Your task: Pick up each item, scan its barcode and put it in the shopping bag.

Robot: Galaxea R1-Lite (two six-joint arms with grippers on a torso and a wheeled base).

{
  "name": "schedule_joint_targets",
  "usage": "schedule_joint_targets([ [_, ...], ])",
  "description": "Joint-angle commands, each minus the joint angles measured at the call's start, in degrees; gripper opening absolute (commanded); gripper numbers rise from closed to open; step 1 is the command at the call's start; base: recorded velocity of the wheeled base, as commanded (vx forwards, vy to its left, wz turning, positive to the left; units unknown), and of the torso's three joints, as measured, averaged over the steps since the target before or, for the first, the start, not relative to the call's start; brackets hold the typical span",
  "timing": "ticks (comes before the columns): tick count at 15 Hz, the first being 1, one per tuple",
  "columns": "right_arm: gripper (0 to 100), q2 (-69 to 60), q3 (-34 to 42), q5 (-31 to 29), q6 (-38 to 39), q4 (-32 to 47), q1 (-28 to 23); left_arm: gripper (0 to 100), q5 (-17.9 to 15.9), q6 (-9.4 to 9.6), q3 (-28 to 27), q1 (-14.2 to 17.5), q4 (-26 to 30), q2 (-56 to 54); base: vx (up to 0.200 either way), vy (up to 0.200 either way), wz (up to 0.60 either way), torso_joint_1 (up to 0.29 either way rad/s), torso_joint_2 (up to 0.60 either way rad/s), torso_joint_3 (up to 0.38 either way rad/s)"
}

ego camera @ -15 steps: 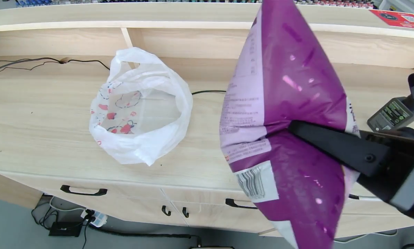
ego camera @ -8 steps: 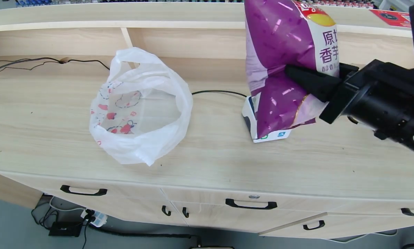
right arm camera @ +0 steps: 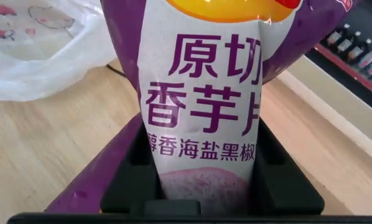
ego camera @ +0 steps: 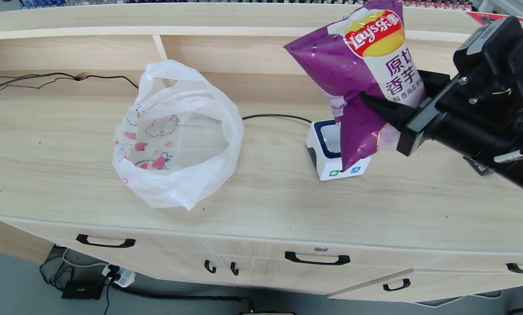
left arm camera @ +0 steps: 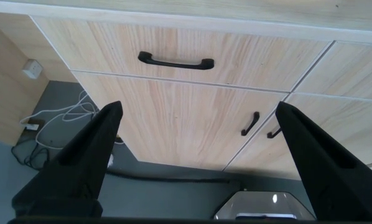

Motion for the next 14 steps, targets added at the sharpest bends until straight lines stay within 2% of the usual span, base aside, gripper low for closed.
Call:
schedule_joint_targets([
  [1, 0, 2.1, 0.0, 0.6, -3.8, -0.1, -2.4, 100, 0.0, 0.23, 0.0, 0.0, 0.0, 0.0, 0.000, 0.000, 0.00, 0.000, 0.00, 0.000],
  [3, 0, 4.9, -0.8, 4.4, -6.2, -0.8, -3.9, 100, 0.0, 0.23, 0.0, 0.0, -0.2, 0.0, 0.000, 0.000, 0.00, 0.000, 0.00, 0.000],
  [10, 0, 7.8, -1.8, 7.0, -8.0, -1.5, -8.0, 100, 0.0, 0.14, 0.0, 0.1, -0.2, 0.0, 0.000, 0.000, 0.00, 0.000, 0.00, 0.000],
  [14, 0, 8.7, -3.8, 8.1, -8.0, -2.2, -8.2, 100, 0.0, 0.23, 0.0, 0.1, -0.2, 0.0, 0.000, 0.000, 0.00, 0.000, 0.00, 0.000],
])
